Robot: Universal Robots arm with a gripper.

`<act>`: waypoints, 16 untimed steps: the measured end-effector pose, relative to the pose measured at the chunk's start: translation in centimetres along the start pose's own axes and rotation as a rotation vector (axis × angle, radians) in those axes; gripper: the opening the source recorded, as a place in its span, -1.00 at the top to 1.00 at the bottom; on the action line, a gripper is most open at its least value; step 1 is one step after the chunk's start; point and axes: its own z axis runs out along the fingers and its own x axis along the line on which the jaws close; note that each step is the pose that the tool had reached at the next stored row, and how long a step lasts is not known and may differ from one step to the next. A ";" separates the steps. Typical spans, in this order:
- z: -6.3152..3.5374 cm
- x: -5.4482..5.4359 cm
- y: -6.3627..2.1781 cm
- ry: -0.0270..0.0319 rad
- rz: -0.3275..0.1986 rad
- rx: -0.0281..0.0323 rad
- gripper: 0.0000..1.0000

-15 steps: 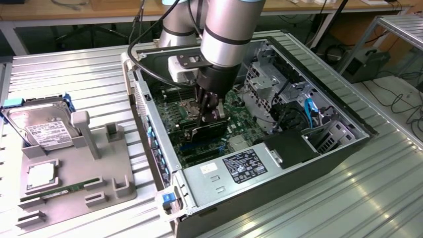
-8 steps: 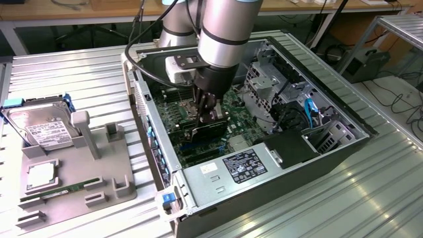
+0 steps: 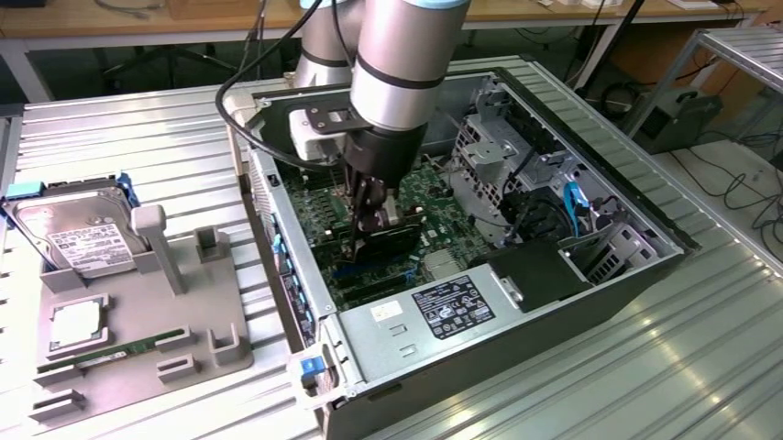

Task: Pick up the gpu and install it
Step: 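Press down on the gpu until it lock into place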

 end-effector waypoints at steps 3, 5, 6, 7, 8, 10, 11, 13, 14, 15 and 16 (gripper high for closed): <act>0.55 0.0 0.41 0.0005 0.000 -0.0001 0.79; 0.77 0.0 0.53 0.0002 0.000 -0.0001 0.79; 0.78 0.0 0.53 0.0002 0.000 -0.0001 0.79; 0.77 0.0 0.53 0.0005 0.000 -0.0003 0.79; 0.79 0.0 0.54 0.0001 0.000 -0.0001 0.79; 0.65 0.0 0.53 -0.0014 0.000 0.0007 0.79; 0.45 0.0 0.53 -0.0012 0.000 0.0004 0.79; 0.01 0.0 0.32 -0.0003 0.000 0.0002 0.79; -0.09 0.0 0.11 -0.0004 0.000 0.0000 0.79; -0.19 0.0 -0.10 -0.0011 0.000 -0.0004 0.79; -0.27 0.0 -0.29 -0.0019 0.000 -0.0010 0.79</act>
